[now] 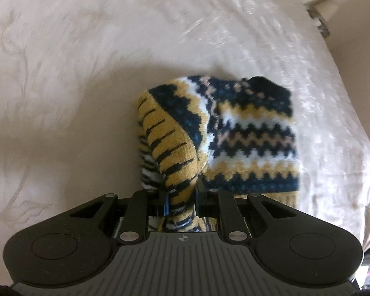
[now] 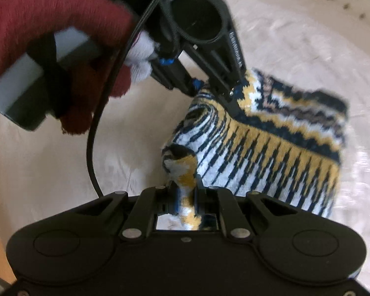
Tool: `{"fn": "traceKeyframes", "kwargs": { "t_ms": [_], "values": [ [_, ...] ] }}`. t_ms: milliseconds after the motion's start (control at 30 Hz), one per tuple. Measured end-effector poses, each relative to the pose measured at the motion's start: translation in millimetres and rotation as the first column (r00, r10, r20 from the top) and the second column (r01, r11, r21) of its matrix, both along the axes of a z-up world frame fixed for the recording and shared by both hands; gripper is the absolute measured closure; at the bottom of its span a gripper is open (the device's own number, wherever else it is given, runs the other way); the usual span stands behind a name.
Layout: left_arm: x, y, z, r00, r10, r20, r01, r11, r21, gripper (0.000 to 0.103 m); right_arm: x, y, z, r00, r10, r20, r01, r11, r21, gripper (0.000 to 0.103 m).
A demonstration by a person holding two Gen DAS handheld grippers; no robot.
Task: Fold small clothes
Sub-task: 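Lift the held end with both grippers and fold it over the rest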
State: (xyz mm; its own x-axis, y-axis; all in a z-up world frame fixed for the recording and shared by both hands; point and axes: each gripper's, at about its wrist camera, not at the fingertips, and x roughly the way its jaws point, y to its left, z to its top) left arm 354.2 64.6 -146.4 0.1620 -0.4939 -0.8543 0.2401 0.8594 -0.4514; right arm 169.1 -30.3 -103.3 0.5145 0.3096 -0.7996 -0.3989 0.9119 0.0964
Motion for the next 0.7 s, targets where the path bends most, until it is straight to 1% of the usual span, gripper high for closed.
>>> {"fn": "traceKeyframes", "kwargs": {
  "t_ms": [33, 67, 100, 133, 167, 200, 233, 267, 333, 367, 433, 533, 600, 700],
  "values": [
    [0.8, 0.5, -3.1, 1.0, 0.003, -0.002, -0.003, 1.0, -0.005, 0.081, 3.6, 4.4, -5.8, 1.0, 0.009, -0.017, -0.01, 1.0, -0.012, 0.082],
    [1.3, 1.3, -4.2, 1.0, 0.008, -0.005, -0.008, 1.0, -0.014, 0.081, 5.5, 7.0, -8.6, 1.0, 0.015, -0.025, -0.016, 1.0, -0.018, 0.075],
    [2.0, 3.1, -4.4, 1.0, 0.014, -0.008, -0.014, 1.0, -0.024, 0.08, 6.8, 8.3, -9.7, 0.999, 0.02, -0.035, -0.02, 1.0, -0.021, 0.074],
    [2.6, 4.1, -3.2, 1.0, 0.017, -0.01, -0.018, 0.999, -0.035, 0.079, 7.2, 7.7, -8.2, 0.999, 0.023, -0.039, -0.023, 1.0, -0.013, 0.069],
    [3.3, 6.1, -3.5, 1.0, 0.016, -0.009, -0.016, 0.999, -0.044, 0.079, 5.9, 4.8, -5.4, 0.999, 0.028, -0.042, -0.028, 1.0, 0.013, 0.058],
    [3.8, 7.9, -2.8, 1.0, 0.012, -0.005, -0.012, 0.999, -0.051, 0.078, 3.6, 3.3, -2.8, 0.998, 0.033, -0.044, -0.031, 0.999, 0.033, 0.053],
    [4.0, 11.6, -3.6, 1.0, 0.008, -0.002, -0.008, 0.998, -0.055, 0.077, 0.1, -0.6, -0.5, 0.998, 0.039, -0.049, -0.037, 0.998, 0.052, 0.045],
    [4.6, 13.9, -3.3, 1.0, 0.011, -0.004, -0.011, 0.998, -0.063, 0.076, -3.0, -4.0, 1.4, 0.998, 0.045, -0.051, -0.042, 0.997, 0.061, 0.042],
    [3.6, 21.0, -0.7, 0.999, 0.032, 0.001, -0.032, 0.997, -0.073, 0.076, -11.8, -11.4, 3.3, 0.998, 0.044, -0.054, -0.041, 0.997, 0.063, 0.042],
    [2.4, 23.5, 2.6, 0.998, 0.052, 0.02, -0.051, 0.997, -0.064, 0.076, -16.7, -18.3, 4.7, 0.998, 0.038, -0.059, -0.034, 0.997, 0.072, 0.042],
    [0.7, 26.8, 8.0, 0.995, 0.08, 0.057, -0.078, 0.996, -0.034, 0.071, -21.6, -29.8, 7.5, 0.998, 0.013, -0.067, -0.006, 0.995, 0.097, 0.04],
    [-3.8, 35.5, 21.3, 0.988, 0.107, 0.109, -0.108, 0.994, 0.002, 0.071, -29.7, -52.3, 12.4, 0.997, -0.045, -0.069, 0.054, 0.99, 0.127, 0.039],
    [-10.5, 35.8, 32.8, 0.982, 0.102, 0.16, -0.105, 0.994, 0.009, 0.071, -31.0, -63.9, 20.7, 0.994, -0.091, -0.063, 0.099, 0.984, 0.15, 0.039],
    [-25.8, 30.6, 48.3, 0.973, 0.06, 0.225, -0.064, 0.998, 0.01, 0.07, -23.1, -88.2, 27.6, 0.986, -0.163, -0.048, 0.169, 0.967, 0.19, 0.039]
  ]
}}
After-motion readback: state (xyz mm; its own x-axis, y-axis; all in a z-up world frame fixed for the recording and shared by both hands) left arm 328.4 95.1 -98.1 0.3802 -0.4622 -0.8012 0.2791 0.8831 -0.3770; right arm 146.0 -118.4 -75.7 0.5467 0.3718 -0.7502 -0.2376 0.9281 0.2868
